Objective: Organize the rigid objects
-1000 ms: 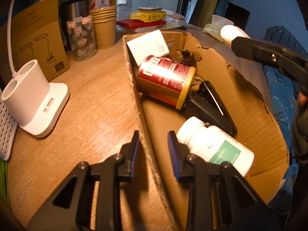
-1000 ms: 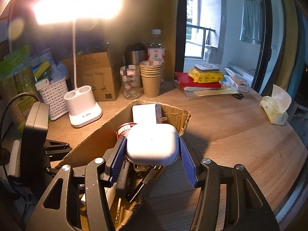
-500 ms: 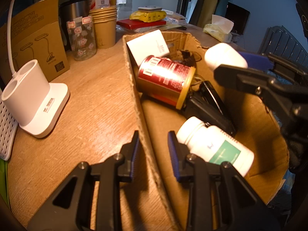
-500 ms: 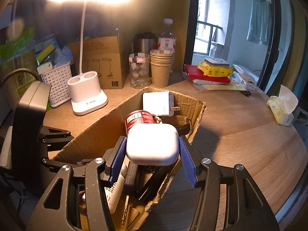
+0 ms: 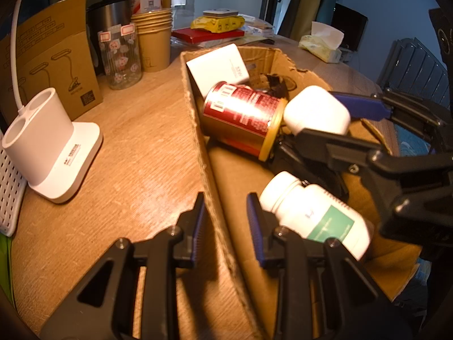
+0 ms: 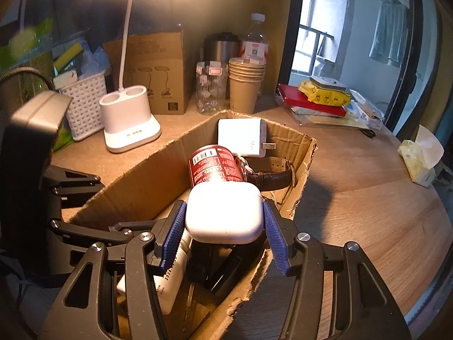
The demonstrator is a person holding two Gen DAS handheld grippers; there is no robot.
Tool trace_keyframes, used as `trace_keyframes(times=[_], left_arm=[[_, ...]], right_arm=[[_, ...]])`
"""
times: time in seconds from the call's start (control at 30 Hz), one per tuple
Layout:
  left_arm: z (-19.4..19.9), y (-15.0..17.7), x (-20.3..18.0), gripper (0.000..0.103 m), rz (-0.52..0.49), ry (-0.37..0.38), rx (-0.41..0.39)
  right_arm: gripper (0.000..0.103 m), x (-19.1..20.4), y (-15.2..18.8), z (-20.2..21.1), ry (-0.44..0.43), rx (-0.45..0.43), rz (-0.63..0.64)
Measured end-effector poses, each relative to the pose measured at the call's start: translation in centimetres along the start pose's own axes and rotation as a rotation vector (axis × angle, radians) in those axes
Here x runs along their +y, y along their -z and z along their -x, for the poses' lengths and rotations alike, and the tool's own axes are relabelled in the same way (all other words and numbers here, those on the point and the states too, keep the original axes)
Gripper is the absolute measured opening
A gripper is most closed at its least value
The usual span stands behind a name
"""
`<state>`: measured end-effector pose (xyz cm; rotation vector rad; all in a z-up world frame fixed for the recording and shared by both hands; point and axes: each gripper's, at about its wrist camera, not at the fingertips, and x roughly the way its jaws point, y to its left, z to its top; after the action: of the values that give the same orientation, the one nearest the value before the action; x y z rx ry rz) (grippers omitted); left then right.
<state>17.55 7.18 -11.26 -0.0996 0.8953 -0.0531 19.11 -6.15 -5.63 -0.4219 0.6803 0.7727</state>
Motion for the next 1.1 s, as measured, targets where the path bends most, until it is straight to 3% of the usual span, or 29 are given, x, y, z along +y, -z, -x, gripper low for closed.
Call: trace_keyframes(times=[0.4, 0.57, 0.67, 0.73, 1.1], left_arm=[[0.1, 0.0, -0.1, 0.030, -0.001, -0.004, -0.001], [0.1, -0.1, -0.1, 0.030, -0.001, -0.004, -0.001], [0.1, -0.1, -0.1, 0.030, 0.000, -0.003, 0.000], [0.1, -0.1, -0.1, 0.030, 0.000, -0.004, 0.000], [0.2, -0.1, -0.3, 0.028, 0.001, 0.009, 0.001]], right_arm=[[0.057, 1.2, 0.0, -1.2, 0.090, 0.078, 0.107], [0.058, 1.1, -0.1, -1.3, 0.095, 0.090, 0.100], [0.063, 1.3, -0.1, -0.8, 0.078, 0.092, 0.101], [0.068, 1.4, 0.0, -0.5, 0.062, 0.084, 0.095], [0.069, 0.8, 1.6, 3.8, 0.097, -0.053, -0.045]])
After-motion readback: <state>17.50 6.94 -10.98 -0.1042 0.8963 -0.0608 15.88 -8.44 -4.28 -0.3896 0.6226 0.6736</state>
